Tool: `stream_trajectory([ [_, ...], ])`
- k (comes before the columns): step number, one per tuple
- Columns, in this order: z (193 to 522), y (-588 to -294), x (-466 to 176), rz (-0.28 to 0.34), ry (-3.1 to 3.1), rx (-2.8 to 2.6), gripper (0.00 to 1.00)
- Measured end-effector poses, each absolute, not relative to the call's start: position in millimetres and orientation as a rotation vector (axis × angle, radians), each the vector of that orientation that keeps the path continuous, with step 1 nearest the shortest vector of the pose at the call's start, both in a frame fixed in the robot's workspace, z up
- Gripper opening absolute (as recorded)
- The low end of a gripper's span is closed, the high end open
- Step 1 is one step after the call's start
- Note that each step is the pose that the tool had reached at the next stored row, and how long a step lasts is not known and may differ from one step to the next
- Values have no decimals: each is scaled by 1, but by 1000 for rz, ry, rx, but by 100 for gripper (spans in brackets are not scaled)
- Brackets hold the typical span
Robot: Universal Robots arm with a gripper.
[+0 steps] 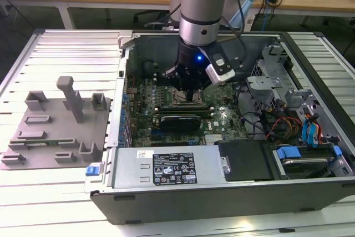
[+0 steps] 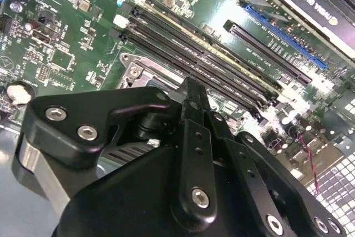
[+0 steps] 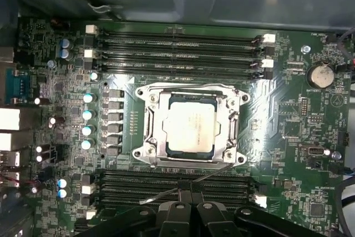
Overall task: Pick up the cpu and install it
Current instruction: 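Install the second cpu locking lever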
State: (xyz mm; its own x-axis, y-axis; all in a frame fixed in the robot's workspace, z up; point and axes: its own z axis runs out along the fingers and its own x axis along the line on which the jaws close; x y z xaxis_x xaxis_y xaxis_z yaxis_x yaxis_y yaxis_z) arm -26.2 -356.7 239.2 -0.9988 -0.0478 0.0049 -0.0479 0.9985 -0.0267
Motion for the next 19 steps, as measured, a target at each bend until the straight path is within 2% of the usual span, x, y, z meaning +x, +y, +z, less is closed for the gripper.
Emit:
stream_trajectory([
  [19,217,-358,-56,38,-3137,93,11],
])
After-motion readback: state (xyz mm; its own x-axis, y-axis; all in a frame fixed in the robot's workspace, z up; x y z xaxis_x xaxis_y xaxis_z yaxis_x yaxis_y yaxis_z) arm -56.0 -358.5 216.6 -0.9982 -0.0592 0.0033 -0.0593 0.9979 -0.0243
